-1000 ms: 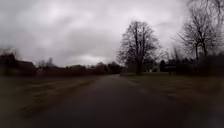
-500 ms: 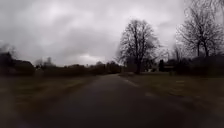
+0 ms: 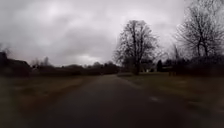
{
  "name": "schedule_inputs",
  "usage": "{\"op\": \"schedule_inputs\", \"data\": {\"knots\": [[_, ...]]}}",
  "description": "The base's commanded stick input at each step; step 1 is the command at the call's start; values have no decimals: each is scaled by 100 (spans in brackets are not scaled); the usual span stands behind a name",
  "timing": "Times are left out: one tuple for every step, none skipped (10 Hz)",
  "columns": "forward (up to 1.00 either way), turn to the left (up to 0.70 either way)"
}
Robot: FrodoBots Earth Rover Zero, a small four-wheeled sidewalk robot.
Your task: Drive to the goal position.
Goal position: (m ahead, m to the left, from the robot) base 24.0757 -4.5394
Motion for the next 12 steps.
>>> {"op": "schedule_inputs", "data": {"knots": [[100,40],[100,40],[100,40],[100,40],[100,40],[100,0],[100,0],[100,0],[100,0],[100,0],[100,0],[100,0]]}}
